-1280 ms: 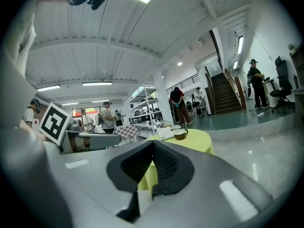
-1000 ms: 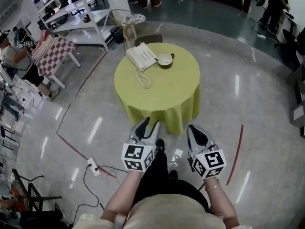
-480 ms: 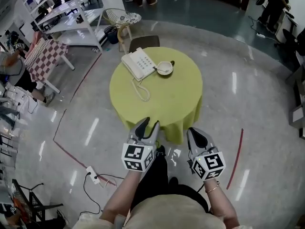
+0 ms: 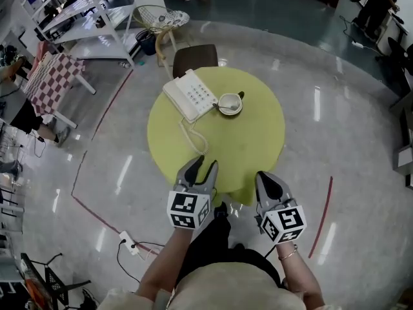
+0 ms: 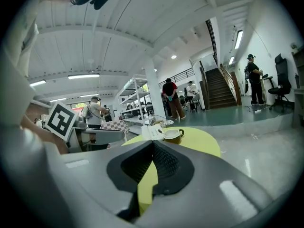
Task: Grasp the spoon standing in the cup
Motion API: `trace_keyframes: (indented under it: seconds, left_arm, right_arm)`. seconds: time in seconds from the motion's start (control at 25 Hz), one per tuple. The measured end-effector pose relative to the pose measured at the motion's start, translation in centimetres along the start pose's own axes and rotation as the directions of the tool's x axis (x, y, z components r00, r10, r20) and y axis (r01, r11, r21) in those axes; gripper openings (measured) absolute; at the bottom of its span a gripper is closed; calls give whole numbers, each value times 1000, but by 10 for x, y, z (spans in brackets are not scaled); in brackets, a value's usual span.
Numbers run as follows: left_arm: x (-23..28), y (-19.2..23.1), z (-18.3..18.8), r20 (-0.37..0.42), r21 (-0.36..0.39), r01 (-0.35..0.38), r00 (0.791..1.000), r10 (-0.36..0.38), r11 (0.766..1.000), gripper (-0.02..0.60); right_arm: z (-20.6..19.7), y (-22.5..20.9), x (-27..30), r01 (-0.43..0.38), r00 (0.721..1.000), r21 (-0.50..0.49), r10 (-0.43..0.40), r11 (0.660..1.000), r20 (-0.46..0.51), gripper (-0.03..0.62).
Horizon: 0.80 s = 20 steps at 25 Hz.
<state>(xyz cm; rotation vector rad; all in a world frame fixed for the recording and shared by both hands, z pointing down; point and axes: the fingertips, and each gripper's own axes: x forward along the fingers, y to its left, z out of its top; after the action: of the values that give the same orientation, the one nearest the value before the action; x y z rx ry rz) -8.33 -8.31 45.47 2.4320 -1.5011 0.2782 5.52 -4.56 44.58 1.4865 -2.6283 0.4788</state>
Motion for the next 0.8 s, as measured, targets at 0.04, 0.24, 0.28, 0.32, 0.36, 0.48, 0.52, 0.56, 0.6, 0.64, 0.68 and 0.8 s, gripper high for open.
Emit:
trace_keyframes:
  seconds: [0.04, 0.24, 0.28, 0.32, 0.36, 0.48, 0.52, 0.56, 0.6, 0.64, 0.68, 0.8]
  left_arm:
    - [7, 5, 2, -3, 1, 5, 1000, -5, 1000, 147]
    - [36, 24, 9, -20, 5, 33, 999, -33, 999, 147]
    - [42, 27, 10, -23, 4, 42, 999, -42, 999, 152]
    - [47, 29, 12, -25, 1, 52, 998, -52, 999, 152]
    - [52, 31, 13, -28, -2, 62, 998, -62, 998, 152]
    - [65, 42, 16, -35, -6, 83, 996, -83, 997, 152]
    - [70, 45, 16, -36, -8, 88, 995, -88, 996, 152]
    - [74, 48, 15, -39, -9, 94, 995, -94, 996, 153]
    - [78, 50, 14, -43, -10, 99, 994, -100, 995, 153]
    - [81, 51, 13, -48, -10, 105, 993, -106, 994, 160]
    - [83, 53, 13, -55, -10, 111, 992, -112, 994, 164]
    - [92, 57, 12, -73, -16, 128, 989, -129, 992, 167]
  right_arm:
    - [2, -3, 7, 6, 1000, 2, -6, 1000, -1, -2]
    - [9, -15, 34, 41, 999, 10, -41, 999, -10, -2]
    - [11, -17, 39, 49, 999, 11, -48, 999, -11, -2]
    - [12, -20, 43, 57, 998, 13, -56, 998, -13, -2]
    - [14, -22, 48, 65, 998, 15, -64, 998, -14, -2]
    - [17, -26, 63, 86, 996, 18, -86, 996, -14, -2]
    - [18, -27, 68, 93, 996, 18, -93, 996, -14, -2]
    - [18, -28, 72, 100, 995, 18, -100, 995, -15, -2]
    - [18, -29, 75, 107, 994, 18, -107, 994, -17, -2]
    - [18, -30, 77, 114, 993, 19, -114, 993, -20, -2]
    - [18, -30, 79, 121, 992, 20, -120, 992, -24, -2]
    - [21, -33, 84, 137, 990, 18, -137, 990, -34, -2]
